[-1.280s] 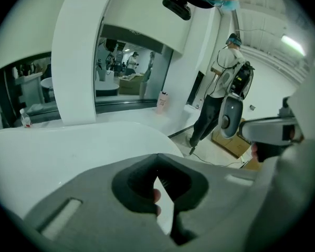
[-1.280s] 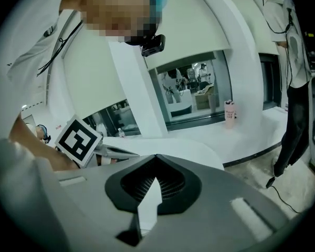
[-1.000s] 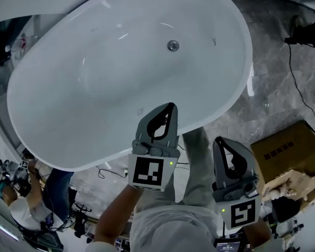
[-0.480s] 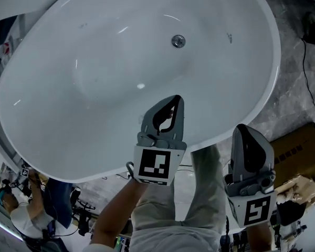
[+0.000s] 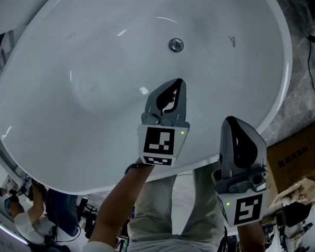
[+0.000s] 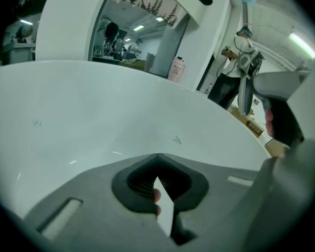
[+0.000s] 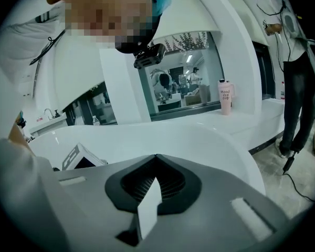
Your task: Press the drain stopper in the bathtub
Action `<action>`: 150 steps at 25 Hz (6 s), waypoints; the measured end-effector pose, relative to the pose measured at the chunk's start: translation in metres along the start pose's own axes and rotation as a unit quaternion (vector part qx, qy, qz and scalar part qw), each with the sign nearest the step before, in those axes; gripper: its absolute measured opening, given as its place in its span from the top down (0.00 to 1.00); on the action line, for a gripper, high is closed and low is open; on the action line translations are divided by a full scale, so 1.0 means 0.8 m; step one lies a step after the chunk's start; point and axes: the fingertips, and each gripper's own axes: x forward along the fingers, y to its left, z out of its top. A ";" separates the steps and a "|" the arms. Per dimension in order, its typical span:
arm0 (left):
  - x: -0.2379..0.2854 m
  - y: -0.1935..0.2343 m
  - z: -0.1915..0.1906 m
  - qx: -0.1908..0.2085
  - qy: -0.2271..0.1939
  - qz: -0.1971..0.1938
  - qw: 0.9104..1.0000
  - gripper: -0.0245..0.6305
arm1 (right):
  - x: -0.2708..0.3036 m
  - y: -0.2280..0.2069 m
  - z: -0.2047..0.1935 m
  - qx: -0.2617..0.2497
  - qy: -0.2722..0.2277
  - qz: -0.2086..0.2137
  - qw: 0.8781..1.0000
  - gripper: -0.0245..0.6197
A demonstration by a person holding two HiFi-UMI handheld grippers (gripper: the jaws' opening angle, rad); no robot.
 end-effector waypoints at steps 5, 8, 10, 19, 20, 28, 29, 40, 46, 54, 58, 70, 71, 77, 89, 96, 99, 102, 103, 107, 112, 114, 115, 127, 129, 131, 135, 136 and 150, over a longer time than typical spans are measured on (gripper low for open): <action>0.055 0.036 -0.028 0.016 0.017 0.018 1.000 0.96 | 0.039 -0.011 -0.030 0.005 0.009 -0.015 1.000 0.96; 0.087 0.051 -0.042 0.010 0.017 0.017 1.000 0.96 | 0.061 -0.010 -0.054 0.015 0.025 -0.018 0.999 0.96; 0.109 0.061 -0.058 -0.004 0.021 0.017 1.000 0.96 | 0.074 -0.006 -0.063 0.028 0.033 -0.022 0.999 0.95; 0.208 0.107 -0.133 0.019 0.071 0.028 0.997 0.96 | 0.109 -0.003 -0.091 0.056 0.032 -0.035 0.997 0.95; 0.217 0.112 -0.141 0.017 0.076 0.030 0.996 0.96 | 0.112 -0.004 -0.096 0.057 0.033 -0.035 0.997 0.95; 0.280 0.146 -0.193 -0.003 0.128 0.042 0.991 0.96 | 0.130 -0.009 -0.118 0.070 0.039 -0.029 0.996 0.95; 0.289 0.148 -0.193 -0.003 0.130 0.040 0.991 0.96 | 0.132 -0.009 -0.119 0.071 0.038 -0.026 0.996 0.95; 0.335 0.154 -0.218 0.019 0.176 0.028 0.984 0.96 | 0.134 0.000 -0.124 0.067 0.044 -0.010 0.997 0.95; 0.340 0.154 -0.223 0.025 0.195 0.031 0.980 0.96 | 0.134 0.000 -0.126 0.066 0.044 -0.011 0.997 0.95; 0.326 0.153 -0.216 -0.014 0.209 0.010 0.978 0.96 | 0.130 0.002 -0.120 0.051 0.043 -0.008 0.998 0.95; 0.296 0.144 -0.206 0.017 0.179 0.014 0.984 0.96 | 0.114 0.007 -0.098 0.055 0.029 0.022 0.998 0.95; 0.177 0.086 -0.064 -0.010 0.077 0.024 0.997 0.96 | 0.037 0.037 0.007 -0.003 0.002 0.022 1.000 0.95; 0.168 0.082 -0.052 -0.011 0.071 0.024 0.997 0.96 | 0.030 0.039 0.020 -0.004 -0.003 0.021 1.000 0.95; 0.073 0.063 0.033 -0.019 0.017 0.038 0.999 0.96 | -0.018 0.052 0.092 -0.014 -0.023 0.021 0.999 0.96; -0.174 -0.064 0.201 0.026 -0.128 0.002 0.991 0.96 | -0.135 0.064 0.210 -0.051 -0.041 0.000 0.998 0.97; -0.332 -0.123 0.249 0.027 -0.161 0.005 0.987 0.96 | -0.208 0.111 0.259 -0.047 -0.047 0.005 0.998 0.96; -0.389 -0.154 0.276 0.000 -0.179 0.000 0.984 0.96 | -0.245 0.107 0.286 -0.058 -0.046 -0.004 0.997 0.96; -0.457 -0.169 0.313 0.023 -0.203 0.003 0.979 0.96 | -0.271 0.115 0.321 -0.057 -0.063 -0.012 0.996 0.96; -0.478 -0.174 0.321 0.031 -0.210 0.006 0.977 0.96 | -0.281 0.119 0.332 -0.056 -0.068 -0.014 0.996 0.96; -0.541 -0.197 0.341 0.047 -0.228 0.012 0.972 0.96 | -0.317 0.133 0.367 -0.052 -0.080 -0.008 0.995 0.96; -0.599 -0.231 0.359 0.083 -0.245 0.001 0.966 0.96 | -0.341 0.152 0.398 -0.038 -0.086 0.011 0.996 0.96; -0.605 -0.242 0.353 0.093 -0.228 -0.003 0.969 0.96 | -0.350 0.160 0.415 -0.041 -0.092 0.019 0.995 0.96; -0.606 -0.247 0.350 0.090 -0.224 -0.008 0.971 0.96 | -0.356 0.163 0.422 -0.046 -0.095 0.021 0.994 0.96; -0.687 -0.246 0.370 0.092 -0.237 0.020 0.967 0.96 | -0.390 0.258 0.467 -0.093 -0.145 0.052 0.984 0.96; -0.698 -0.239 0.375 0.093 -0.240 0.024 0.966 0.96 | -0.393 0.279 0.469 -0.120 -0.155 0.059 0.979 0.96; -0.711 -0.237 0.390 0.087 -0.253 0.032 0.963 0.96 | -0.391 0.290 0.468 -0.152 -0.150 0.058 0.975 0.96; -0.716 -0.250 0.410 0.086 -0.279 0.056 0.955 0.96 | -0.392 0.290 0.469 -0.174 -0.138 0.051 0.974 0.96; -0.714 -0.255 0.410 0.088 -0.282 0.061 0.953 0.96 | -0.393 0.286 0.470 -0.172 -0.139 0.049 0.974 0.96; -0.696 -0.255 0.392 0.084 -0.258 0.036 0.962 0.96 | -0.401 0.277 0.452 -0.171 -0.117 0.036 0.978 0.96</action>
